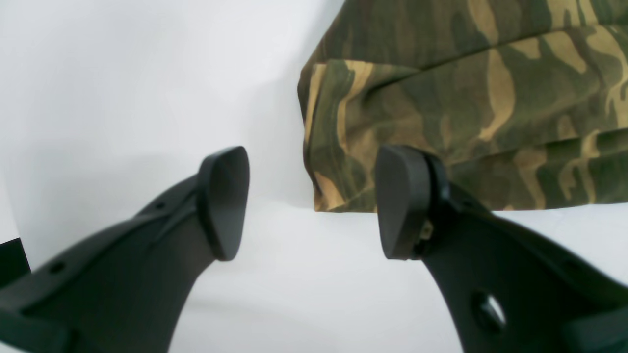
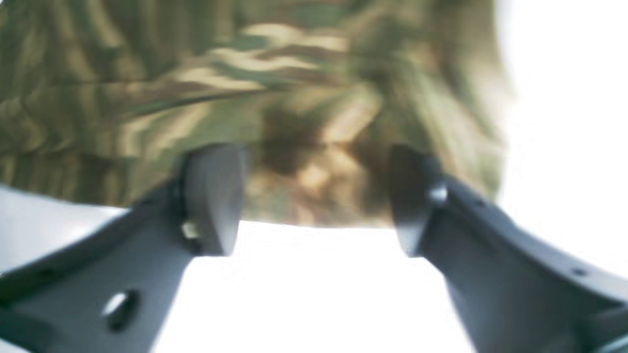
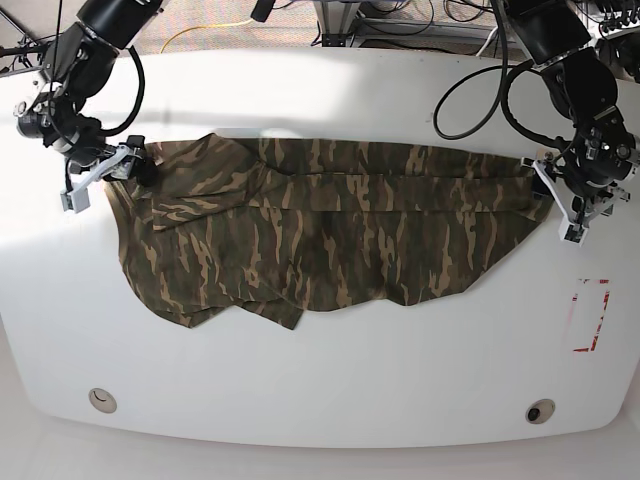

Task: Fold the T-shirt properly
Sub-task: 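Release and regrasp the shirt edge with both grippers, then pull the held shirt edge away from the hem with both grippers, then release the shirt with the right gripper and grasp the hanging hem corner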

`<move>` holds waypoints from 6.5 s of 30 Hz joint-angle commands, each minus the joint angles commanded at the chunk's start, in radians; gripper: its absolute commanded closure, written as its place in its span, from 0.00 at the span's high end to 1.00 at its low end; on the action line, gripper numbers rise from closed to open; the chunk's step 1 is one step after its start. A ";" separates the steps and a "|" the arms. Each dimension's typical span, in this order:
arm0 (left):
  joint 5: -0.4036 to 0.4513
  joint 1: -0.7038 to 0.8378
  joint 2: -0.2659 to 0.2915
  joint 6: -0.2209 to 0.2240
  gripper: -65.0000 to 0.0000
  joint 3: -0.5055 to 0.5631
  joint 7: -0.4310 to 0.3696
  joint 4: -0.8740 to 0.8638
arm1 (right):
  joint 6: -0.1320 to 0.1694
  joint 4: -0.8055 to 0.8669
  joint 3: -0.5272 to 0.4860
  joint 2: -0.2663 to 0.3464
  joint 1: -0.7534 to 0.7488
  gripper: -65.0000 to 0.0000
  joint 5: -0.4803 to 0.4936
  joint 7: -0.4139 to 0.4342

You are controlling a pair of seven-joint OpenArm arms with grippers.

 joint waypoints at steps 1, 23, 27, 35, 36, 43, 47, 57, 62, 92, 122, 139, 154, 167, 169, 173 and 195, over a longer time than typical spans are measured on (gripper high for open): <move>0.000 0.005 -0.002 0.000 0.58 0.000 0.000 0.000 | 0.000 -0.002 0.009 0.014 -0.002 0.84 -0.002 0.003; 0.003 0.080 0.029 0.074 0.59 0.002 -0.333 -0.095 | 0.041 -0.316 -0.094 0.077 0.037 0.82 -0.262 0.327; 0.002 0.077 0.028 0.074 0.59 0.021 -0.334 -0.130 | 0.081 -0.359 -0.094 0.078 0.046 0.82 -0.262 0.338; 0.003 0.083 0.028 0.076 0.58 0.029 -0.336 -0.157 | 0.086 -0.359 -0.094 0.074 0.040 0.62 -0.262 0.336; 0.003 0.083 0.028 0.079 0.58 0.029 -0.336 -0.155 | 0.086 -0.359 -0.094 0.074 0.038 0.60 -0.262 0.336; 0.006 0.075 0.028 0.081 0.58 -0.051 -0.336 -0.189 | 0.086 -0.359 -0.094 0.074 0.021 0.60 -0.262 0.334; 0.006 0.064 0.025 0.079 0.58 -0.055 -0.336 -0.207 | 0.086 -0.359 -0.094 0.074 0.018 0.60 -0.262 0.334; 0.005 0.061 0.026 0.074 0.21 -0.049 -0.336 -0.255 | 0.086 -0.358 -0.094 0.074 0.018 0.39 -0.262 0.334; 0.002 0.069 0.026 0.074 0.01 -0.018 -0.336 -0.247 | 0.087 -0.358 -0.094 0.074 0.018 0.00 -0.262 0.321; 0.006 0.384 0.066 0.000 0.01 -0.114 -0.270 0.069 | 0.080 0.130 0.021 -0.094 -0.282 0.04 -0.262 0.150; 0.005 0.272 0.061 0.000 0.54 -0.112 -0.203 0.172 | 0.080 0.245 -0.311 -0.044 0.041 0.73 -0.267 0.152; 0.005 0.275 0.063 0.000 0.54 -0.114 -0.203 0.172 | 0.077 -0.256 -0.695 -0.046 0.413 0.73 -0.269 0.273; 0.005 0.273 0.063 0.000 0.54 -0.115 -0.203 0.166 | 0.077 -0.572 -0.993 -0.052 0.535 0.73 -0.269 0.517; 0.006 0.272 0.063 0.000 0.54 -0.114 -0.203 0.164 | 0.034 -0.663 -1.060 -0.044 0.537 0.73 -0.270 0.654; 0.006 0.272 0.063 0.000 0.54 -0.114 -0.203 0.164 | 0.034 -0.698 -1.062 -0.044 0.537 0.73 -0.270 0.684; 0.006 0.272 0.063 0.000 0.54 -0.114 -0.203 0.164 | 0.034 -0.710 -1.062 -0.043 0.531 0.73 -0.270 0.703; 0.006 0.272 0.063 0.000 0.54 -0.114 -0.203 0.163 | 0.028 -0.697 -1.111 -0.068 0.508 0.00 -0.269 0.701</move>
